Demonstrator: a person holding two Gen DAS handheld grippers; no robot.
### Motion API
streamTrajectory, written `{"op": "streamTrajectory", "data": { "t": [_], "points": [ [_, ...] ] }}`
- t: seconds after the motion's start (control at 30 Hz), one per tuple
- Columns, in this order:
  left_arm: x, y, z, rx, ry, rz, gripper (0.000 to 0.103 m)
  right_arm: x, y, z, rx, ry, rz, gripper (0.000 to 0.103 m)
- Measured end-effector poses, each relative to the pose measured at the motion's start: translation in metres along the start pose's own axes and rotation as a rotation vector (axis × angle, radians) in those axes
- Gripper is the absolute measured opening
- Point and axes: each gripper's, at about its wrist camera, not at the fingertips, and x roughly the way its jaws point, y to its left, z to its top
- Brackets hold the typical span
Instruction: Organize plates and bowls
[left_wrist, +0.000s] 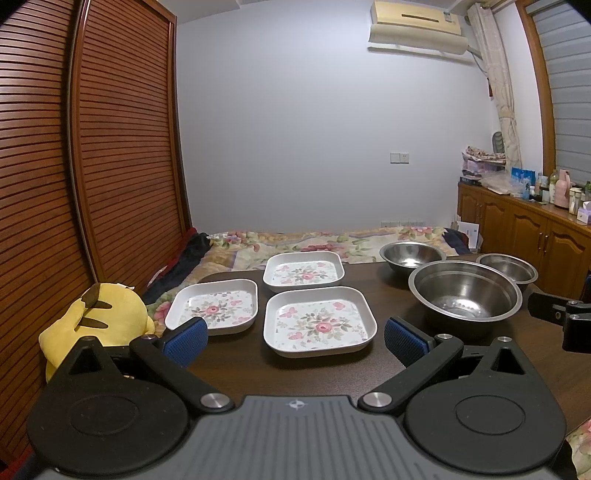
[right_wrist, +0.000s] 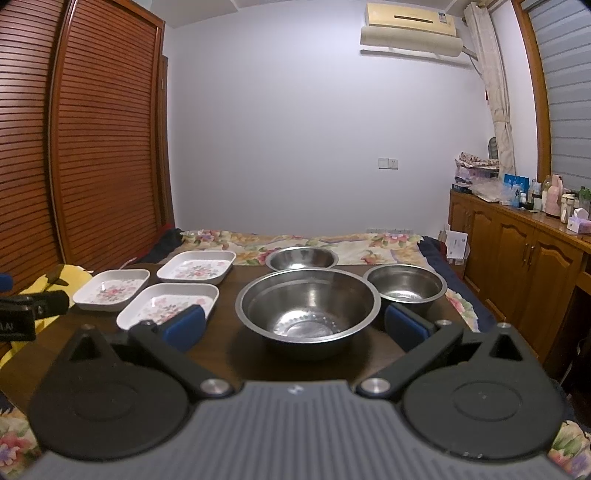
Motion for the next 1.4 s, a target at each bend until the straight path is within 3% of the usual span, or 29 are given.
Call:
{"op": "streamTrajectory", "data": {
  "t": [1.4],
  "points": [
    [0.0055, -0.0031, -0.0047, -0.002, 0.013, -0.006, 0.103, -0.0021, 0.0025, 0.0001, -0.001, -0.001, 0.003, 0.103]
  ]
}}
